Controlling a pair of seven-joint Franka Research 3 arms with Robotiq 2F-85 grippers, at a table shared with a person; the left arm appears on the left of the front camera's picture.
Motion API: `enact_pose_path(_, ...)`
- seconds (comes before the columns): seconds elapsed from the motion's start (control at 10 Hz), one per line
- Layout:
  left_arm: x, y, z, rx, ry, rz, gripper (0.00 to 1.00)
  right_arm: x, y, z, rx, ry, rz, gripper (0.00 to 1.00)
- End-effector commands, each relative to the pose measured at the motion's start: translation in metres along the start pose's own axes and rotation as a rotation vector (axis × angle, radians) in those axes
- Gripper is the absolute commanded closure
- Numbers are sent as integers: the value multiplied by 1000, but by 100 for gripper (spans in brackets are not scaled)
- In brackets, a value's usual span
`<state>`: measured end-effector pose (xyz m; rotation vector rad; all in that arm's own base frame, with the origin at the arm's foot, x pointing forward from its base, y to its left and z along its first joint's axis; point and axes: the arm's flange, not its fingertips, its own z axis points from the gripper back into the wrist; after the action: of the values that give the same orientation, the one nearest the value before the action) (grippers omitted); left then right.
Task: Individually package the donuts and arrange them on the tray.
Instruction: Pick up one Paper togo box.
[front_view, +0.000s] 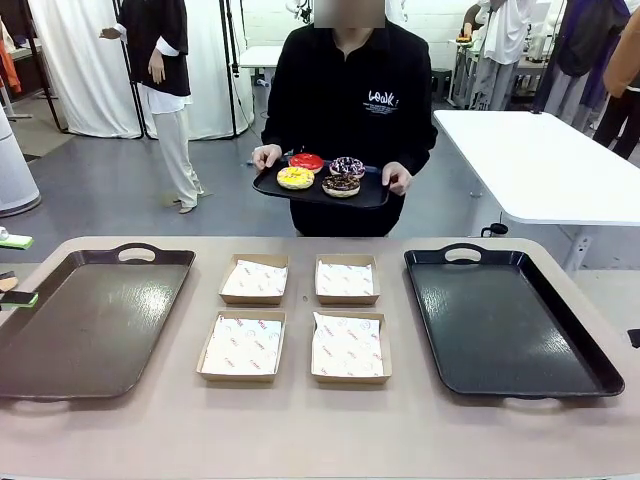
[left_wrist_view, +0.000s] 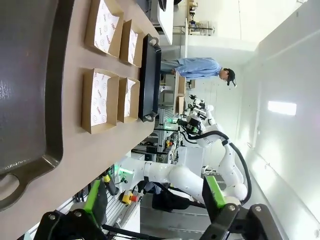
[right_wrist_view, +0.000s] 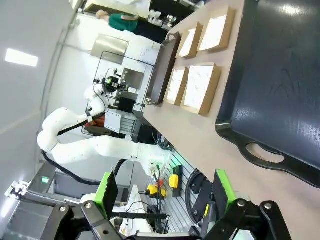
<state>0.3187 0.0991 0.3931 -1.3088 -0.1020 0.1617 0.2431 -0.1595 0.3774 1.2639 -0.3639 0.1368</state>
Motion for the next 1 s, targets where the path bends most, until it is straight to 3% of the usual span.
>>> enact_pose_path(0.0, 0, -3, -2, -6, 8, -8, 0, 2, -2, 1, -7, -14, -14, 0)
enact_pose_path(0.9, 0, -3, -2, -6, 8, -8, 0, 2, -2, 1, -7, -14, -14, 0)
